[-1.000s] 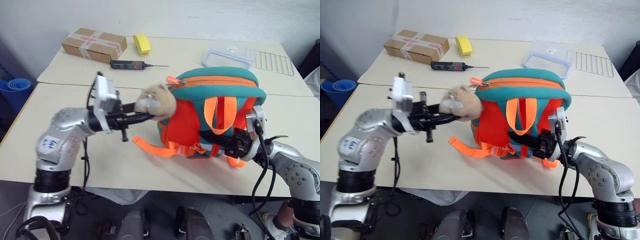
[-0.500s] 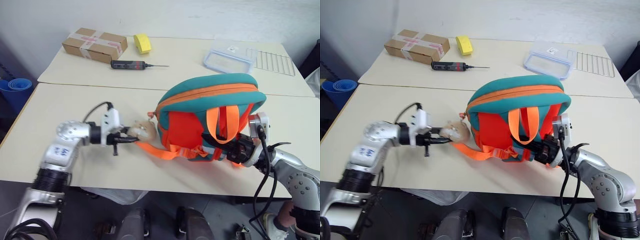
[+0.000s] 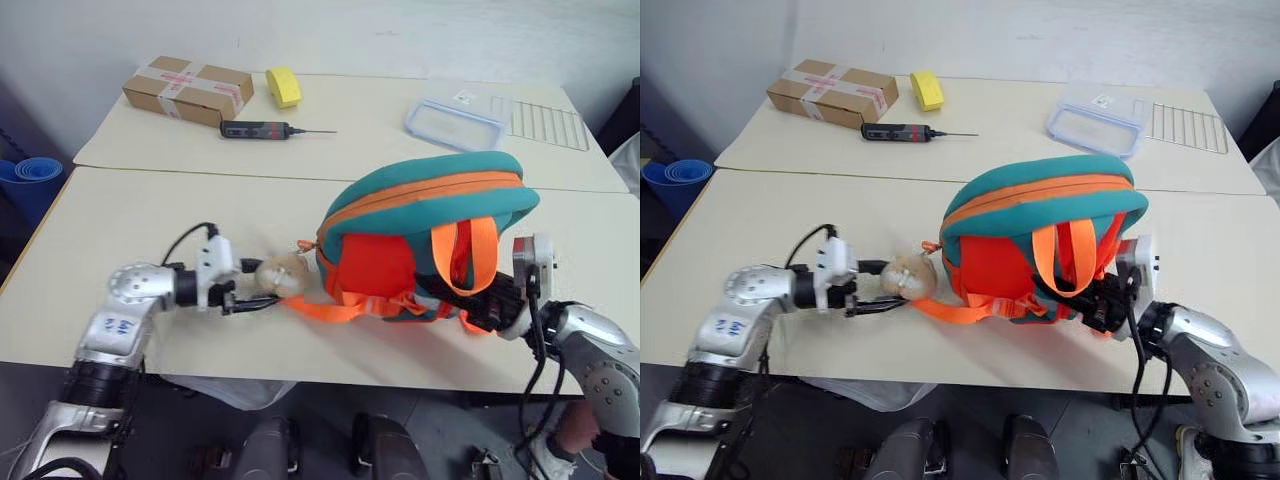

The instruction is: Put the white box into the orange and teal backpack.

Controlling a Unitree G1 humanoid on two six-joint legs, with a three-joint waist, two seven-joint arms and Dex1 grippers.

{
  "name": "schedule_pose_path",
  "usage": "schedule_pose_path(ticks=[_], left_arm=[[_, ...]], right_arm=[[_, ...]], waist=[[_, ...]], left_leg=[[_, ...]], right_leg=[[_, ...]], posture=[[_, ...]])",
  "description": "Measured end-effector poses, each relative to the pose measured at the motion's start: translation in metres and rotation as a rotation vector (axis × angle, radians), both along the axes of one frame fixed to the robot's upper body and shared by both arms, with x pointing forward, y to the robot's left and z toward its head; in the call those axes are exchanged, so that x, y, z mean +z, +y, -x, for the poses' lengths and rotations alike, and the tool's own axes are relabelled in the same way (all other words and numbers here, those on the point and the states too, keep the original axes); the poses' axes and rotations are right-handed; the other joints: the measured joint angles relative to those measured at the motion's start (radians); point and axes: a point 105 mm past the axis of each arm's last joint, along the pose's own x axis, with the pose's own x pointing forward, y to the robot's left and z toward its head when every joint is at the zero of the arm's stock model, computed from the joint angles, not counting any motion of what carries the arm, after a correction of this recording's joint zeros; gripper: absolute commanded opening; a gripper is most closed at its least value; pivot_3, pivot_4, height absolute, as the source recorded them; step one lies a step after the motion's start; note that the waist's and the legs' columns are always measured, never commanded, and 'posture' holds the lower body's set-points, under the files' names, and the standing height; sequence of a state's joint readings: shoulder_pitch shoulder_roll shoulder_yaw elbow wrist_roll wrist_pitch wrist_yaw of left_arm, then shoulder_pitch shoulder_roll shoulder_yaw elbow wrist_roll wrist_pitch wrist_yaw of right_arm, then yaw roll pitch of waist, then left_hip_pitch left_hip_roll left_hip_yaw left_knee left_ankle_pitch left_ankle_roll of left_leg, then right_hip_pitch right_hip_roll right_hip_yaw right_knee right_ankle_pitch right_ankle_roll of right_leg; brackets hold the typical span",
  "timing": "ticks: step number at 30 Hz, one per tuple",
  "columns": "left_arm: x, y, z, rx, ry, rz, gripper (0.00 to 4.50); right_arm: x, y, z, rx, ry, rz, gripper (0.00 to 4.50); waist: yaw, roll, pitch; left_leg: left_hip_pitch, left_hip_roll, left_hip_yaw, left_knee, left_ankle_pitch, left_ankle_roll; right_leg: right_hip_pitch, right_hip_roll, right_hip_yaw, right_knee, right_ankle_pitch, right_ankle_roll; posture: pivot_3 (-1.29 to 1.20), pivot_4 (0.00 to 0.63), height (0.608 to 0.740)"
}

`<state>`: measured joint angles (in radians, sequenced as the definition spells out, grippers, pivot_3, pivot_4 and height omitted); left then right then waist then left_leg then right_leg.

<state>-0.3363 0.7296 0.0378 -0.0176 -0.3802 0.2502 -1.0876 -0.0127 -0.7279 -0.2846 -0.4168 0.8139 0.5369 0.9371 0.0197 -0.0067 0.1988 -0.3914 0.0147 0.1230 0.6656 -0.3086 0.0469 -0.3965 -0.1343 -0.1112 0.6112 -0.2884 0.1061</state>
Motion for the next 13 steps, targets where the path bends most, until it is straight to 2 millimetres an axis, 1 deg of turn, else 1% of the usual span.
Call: schedule_pose_path(ticks=[1,3,4,6,8,9,10,11,13], left_arm=[[0.000,0.010,0.007,0.021,0.026,0.002,4.44],[-0.005,0.033,0.021,0.077,0.095,-0.020,4.50],[-0.009,0.046,0.029,0.115,0.128,-0.034,4.50],[-0.012,0.057,0.041,0.145,0.162,-0.037,4.50],[-0.012,0.065,0.049,0.174,0.178,-0.019,4.50],[-0.012,0.070,0.052,0.196,0.185,-0.010,4.50],[-0.013,0.073,0.054,0.210,0.187,-0.011,4.50],[-0.015,0.076,0.055,0.219,0.187,-0.016,4.50],[-0.018,0.078,0.056,0.223,0.170,-0.044,4.50]], right_arm=[[0.000,-0.007,0.007,-0.004,-0.026,0.053,2.69],[-0.001,-0.031,0.019,-0.045,-0.060,0.140,3.35],[-0.003,-0.046,0.024,-0.070,-0.080,0.200,3.72],[-0.009,-0.071,0.030,-0.106,-0.095,0.296,4.40],[-0.012,-0.098,0.026,-0.179,-0.109,0.337,4.45],[-0.013,-0.114,0.019,-0.239,-0.128,0.344,4.45],[-0.015,-0.124,0.016,-0.265,-0.144,0.357,4.45],[-0.019,-0.130,0.014,-0.276,-0.156,0.376,4.45],[-0.029,-0.137,0.009,-0.261,-0.171,0.420,4.45]], waist=[[0.000,0.000,0.000],[0.000,0.000,0.000],[0.001,0.000,0.000],[0.001,0.000,0.000],[0.000,-0.001,0.000],[-0.002,-0.001,0.000],[-0.003,-0.001,0.000],[-0.003,0.000,0.000],[-0.003,0.000,0.000]], left_leg=[[0.000,0.000,0.000,0.000,0.000,0.000],[0.000,0.000,0.000,-0.001,-0.001,0.000],[0.000,0.000,0.000,-0.001,-0.002,0.000],[0.002,0.000,0.001,0.000,-0.003,0.002],[0.003,0.000,0.002,0.001,-0.005,0.002],[0.003,0.000,0.002,0.001,-0.006,-0.002],[0.004,0.000,0.002,0.001,-0.006,-0.003],[0.004,0.000,0.001,0.000,-0.005,-0.004],[0.004,0.000,0.001,-0.001,-0.005,-0.006]], right_leg=[[0.000,0.000,0.000,0.000,0.000,0.000],[0.000,0.001,-0.001,-0.001,0.000,0.000],[0.001,0.001,-0.001,-0.002,0.000,0.000],[0.003,0.001,-0.001,-0.004,0.000,0.000],[0.005,0.000,0.000,-0.010,0.001,0.002],[0.005,-0.001,0.001,-0.011,0.002,0.002],[0.005,-0.001,0.001,-0.010,0.002,0.002],[0.004,-0.001,0.001,-0.010,0.002,0.001],[0.003,-0.001,0.001,-0.007,0.001,-0.002]], posture=[[0.00,0.150,0.740],[0.00,0.150,0.740],[0.00,0.150,0.740],[0.00,0.150,0.740],[0.00,0.150,0.740],[0.00,0.150,0.740],[0.00,0.150,0.740],[0.00,0.150,0.740],[0.00,0.150,0.740]])
